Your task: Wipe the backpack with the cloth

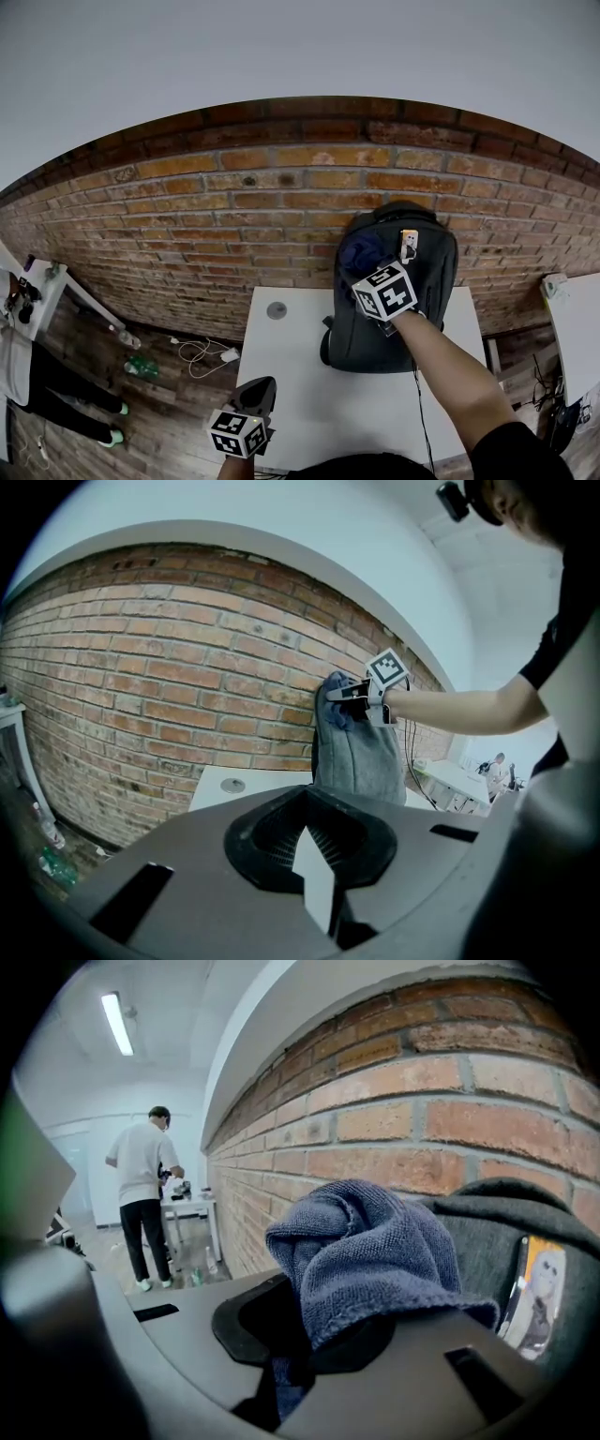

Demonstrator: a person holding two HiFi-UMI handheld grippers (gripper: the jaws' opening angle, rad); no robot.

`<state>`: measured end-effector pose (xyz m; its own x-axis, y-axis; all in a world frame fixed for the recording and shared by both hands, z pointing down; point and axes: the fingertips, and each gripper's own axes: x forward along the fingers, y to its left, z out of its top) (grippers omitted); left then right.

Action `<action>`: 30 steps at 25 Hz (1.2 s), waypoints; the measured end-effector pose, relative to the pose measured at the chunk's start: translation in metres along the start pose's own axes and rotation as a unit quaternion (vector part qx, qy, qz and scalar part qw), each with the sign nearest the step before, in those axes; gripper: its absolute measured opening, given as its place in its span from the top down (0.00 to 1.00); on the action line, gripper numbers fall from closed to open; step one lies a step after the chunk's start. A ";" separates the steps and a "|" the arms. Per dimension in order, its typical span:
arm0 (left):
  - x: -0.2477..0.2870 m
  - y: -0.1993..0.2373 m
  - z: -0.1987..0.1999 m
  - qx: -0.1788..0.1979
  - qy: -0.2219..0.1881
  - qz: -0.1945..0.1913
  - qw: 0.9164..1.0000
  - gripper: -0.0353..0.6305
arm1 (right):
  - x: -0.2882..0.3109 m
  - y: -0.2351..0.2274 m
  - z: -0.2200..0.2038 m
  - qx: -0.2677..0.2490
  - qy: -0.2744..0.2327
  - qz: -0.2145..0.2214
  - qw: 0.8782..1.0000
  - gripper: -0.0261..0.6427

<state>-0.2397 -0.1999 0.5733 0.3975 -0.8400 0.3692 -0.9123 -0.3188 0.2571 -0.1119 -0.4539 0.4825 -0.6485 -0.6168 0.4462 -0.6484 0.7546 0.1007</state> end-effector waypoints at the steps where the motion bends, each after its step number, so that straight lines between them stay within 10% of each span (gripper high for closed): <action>1: 0.000 0.000 0.000 0.000 0.000 0.000 1.000 0.96 | 0.001 0.005 -0.006 -0.001 0.013 0.006 1.000 0.90; 30: -0.036 0.016 -0.019 0.013 0.017 -0.019 1.000 0.96 | -0.023 0.163 -0.212 0.103 0.174 0.043 0.978 0.90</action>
<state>-0.2672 -0.1663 0.5807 0.4347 -0.8115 0.3905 -0.8986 -0.3621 0.2478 -0.1186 -0.2693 0.6770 -0.5527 -0.4127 0.7240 -0.6872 0.7172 -0.1158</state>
